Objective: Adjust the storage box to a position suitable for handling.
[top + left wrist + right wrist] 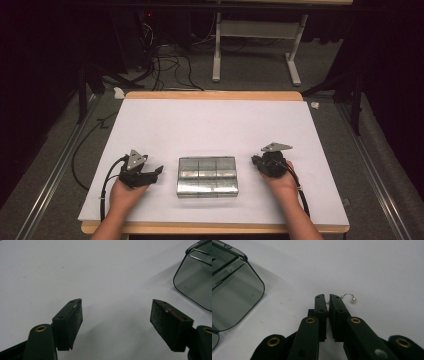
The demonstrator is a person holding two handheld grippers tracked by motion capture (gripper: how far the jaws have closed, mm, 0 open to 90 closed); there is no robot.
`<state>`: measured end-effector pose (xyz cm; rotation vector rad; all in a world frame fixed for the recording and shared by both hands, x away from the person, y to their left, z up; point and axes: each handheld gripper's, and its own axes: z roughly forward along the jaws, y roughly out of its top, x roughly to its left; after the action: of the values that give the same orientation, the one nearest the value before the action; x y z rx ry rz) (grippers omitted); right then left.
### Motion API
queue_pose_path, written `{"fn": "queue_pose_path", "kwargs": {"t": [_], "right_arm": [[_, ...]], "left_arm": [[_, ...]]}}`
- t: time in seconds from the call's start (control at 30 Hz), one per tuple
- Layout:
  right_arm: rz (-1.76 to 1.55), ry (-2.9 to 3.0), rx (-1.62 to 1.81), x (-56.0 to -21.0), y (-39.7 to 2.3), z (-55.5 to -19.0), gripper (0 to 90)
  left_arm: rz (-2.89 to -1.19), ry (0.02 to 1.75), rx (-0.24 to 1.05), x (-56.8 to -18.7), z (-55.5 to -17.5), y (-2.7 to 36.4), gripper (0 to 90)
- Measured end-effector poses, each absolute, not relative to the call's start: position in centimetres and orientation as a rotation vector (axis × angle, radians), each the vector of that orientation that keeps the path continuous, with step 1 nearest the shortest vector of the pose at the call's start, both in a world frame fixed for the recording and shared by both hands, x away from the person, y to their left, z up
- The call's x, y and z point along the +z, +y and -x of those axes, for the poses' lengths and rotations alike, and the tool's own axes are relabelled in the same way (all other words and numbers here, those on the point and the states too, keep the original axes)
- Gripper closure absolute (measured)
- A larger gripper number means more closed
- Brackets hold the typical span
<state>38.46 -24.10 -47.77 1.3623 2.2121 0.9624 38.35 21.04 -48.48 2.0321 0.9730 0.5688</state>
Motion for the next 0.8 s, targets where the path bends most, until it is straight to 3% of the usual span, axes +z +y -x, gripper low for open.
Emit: {"fn": "queue_pose_path", "kwargs": {"t": [0.4,0.57,0.8], "right_arm": [[-1.348,2.210,0.980,-47.36,-24.23,-38.06,85.5],[-1.348,2.226,0.970,-47.73,-23.96,-38.19,80.0],[-1.348,2.227,0.970,-47.78,-24.04,-38.36,86.2]], "left_arm": [[-2.039,0.976,0.572,-48.51,-38.34,20.90,27.0],[-2.041,0.974,0.572,-48.51,-38.34,20.89,27.0],[-2.038,0.973,0.569,-48.50,-38.33,20.93,27.0]]}}
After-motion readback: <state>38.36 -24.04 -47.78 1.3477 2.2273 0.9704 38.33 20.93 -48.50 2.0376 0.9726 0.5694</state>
